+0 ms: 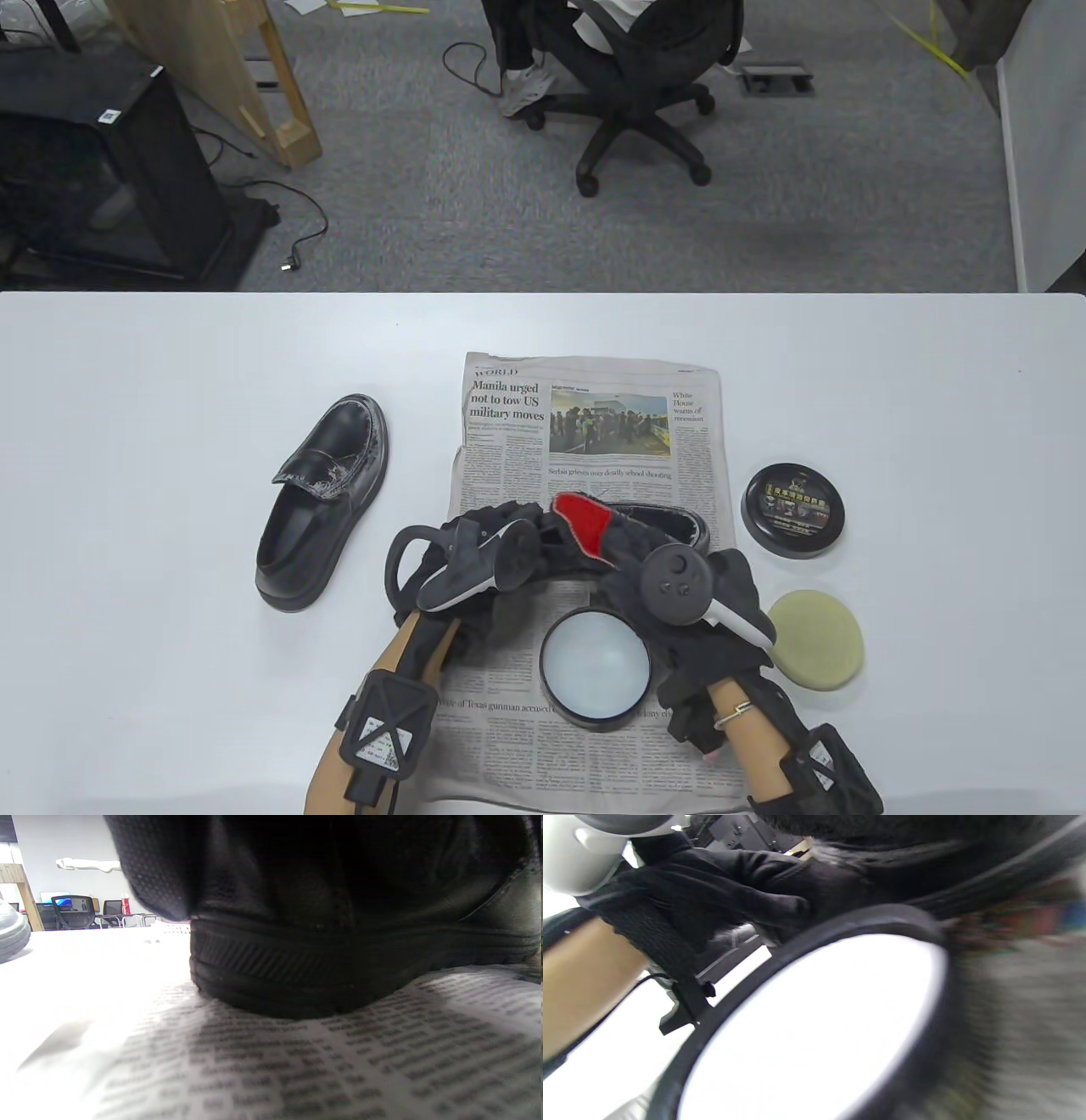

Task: Dip and apply leather care cream with polishing sponge on shoes

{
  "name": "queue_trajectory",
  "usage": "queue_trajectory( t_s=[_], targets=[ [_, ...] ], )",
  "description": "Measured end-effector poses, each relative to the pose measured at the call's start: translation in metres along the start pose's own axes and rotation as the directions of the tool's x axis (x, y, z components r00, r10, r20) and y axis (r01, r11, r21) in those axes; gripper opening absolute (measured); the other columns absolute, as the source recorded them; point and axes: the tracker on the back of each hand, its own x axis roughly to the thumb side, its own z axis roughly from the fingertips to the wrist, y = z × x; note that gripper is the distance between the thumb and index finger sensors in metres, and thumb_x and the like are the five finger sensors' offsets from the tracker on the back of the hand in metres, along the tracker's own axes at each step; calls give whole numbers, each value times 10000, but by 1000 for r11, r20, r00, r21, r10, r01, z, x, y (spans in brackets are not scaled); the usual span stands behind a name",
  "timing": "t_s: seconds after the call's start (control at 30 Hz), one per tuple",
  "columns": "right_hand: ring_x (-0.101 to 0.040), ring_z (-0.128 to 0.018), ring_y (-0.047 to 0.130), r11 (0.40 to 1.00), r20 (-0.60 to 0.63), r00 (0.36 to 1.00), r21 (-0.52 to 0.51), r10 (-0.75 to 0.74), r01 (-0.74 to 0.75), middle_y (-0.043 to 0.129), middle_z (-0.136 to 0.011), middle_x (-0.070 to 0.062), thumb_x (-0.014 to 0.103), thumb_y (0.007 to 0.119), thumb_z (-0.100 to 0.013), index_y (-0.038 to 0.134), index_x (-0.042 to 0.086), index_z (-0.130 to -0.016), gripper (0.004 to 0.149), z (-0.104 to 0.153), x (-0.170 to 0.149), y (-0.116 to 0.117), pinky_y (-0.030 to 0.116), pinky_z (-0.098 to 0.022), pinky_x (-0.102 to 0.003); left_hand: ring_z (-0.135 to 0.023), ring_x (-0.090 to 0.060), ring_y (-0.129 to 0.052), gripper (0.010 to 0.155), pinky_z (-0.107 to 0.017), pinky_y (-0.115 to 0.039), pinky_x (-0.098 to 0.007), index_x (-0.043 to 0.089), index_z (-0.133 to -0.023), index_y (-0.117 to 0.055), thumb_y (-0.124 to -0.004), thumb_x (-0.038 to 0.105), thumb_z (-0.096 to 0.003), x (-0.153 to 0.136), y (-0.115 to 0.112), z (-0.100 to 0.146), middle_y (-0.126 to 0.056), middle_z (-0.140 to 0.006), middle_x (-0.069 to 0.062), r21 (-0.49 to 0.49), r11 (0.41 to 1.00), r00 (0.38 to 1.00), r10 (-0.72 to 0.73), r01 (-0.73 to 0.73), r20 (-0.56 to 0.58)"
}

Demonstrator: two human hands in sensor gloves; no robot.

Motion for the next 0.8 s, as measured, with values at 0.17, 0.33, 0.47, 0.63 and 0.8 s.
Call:
queue_trajectory(
  t_s=[0.17, 0.33, 0.47, 0.63, 0.8],
  targets=[
    [-490, -1077, 229, 998, -148, 989, 47, -28, 36, 253, -1200, -209, 391, 354, -672, 314, 115, -1187, 586, -41, -10, -9, 281, -708, -633, -917, -240, -865, 724, -620, -803, -422, 340, -1054, -670, -780, 608, -391, 1, -1, 1, -837, -1065, 31, 13, 1000, 1000, -9, 9, -6],
    [-442, -1085, 180, 1000, -291, 957, 0, -22, 24, 235, -1206, -166, 394, 354, -670, 312, 125, -1187, 584, -39, -46, -14, 212, -708, -591, -899, -233, -873, 714, -607, -809, -413, 341, -1049, -676, -771, 614, -397, 1, -1, 2, -849, -1051, 26, 27, 1000, 1000, -16, 17, -16],
    [-444, -1074, 136, 995, -338, 937, -10, 92, -101, 166, -1200, -150, 399, 346, -666, 257, 146, -1183, 582, -18, -62, -13, 234, -712, -599, -890, -229, -878, 714, -598, -814, -406, 335, -1048, -680, -766, 617, -398, 1, -1, 2, -857, -1042, 23, 29, 999, 1000, -21, 21, -21],
    [-470, -1078, 204, 983, -287, 944, -27, 164, -180, 136, -1189, -166, 398, 344, -661, 203, 163, -1170, 577, 18, -67, -3, 290, -728, -584, -882, -230, -883, 710, -589, -818, -406, 335, -1044, -687, -765, 619, -399, 1, -1, 1, -863, -1036, 21, 30, 999, 999, -30, 30, -30],
    [-490, -1071, 239, 989, -141, 980, -8, 142, -145, 175, -1186, -194, 394, 355, -662, 215, 152, -1166, 576, 30, -41, 9, 317, -728, -598, -898, -241, -873, 705, -602, -811, -414, 337, -1044, -687, -763, 618, -402, 1, -1, 1, -856, -1047, 14, 18, 999, 999, -32, 32, -11]
  ],
)
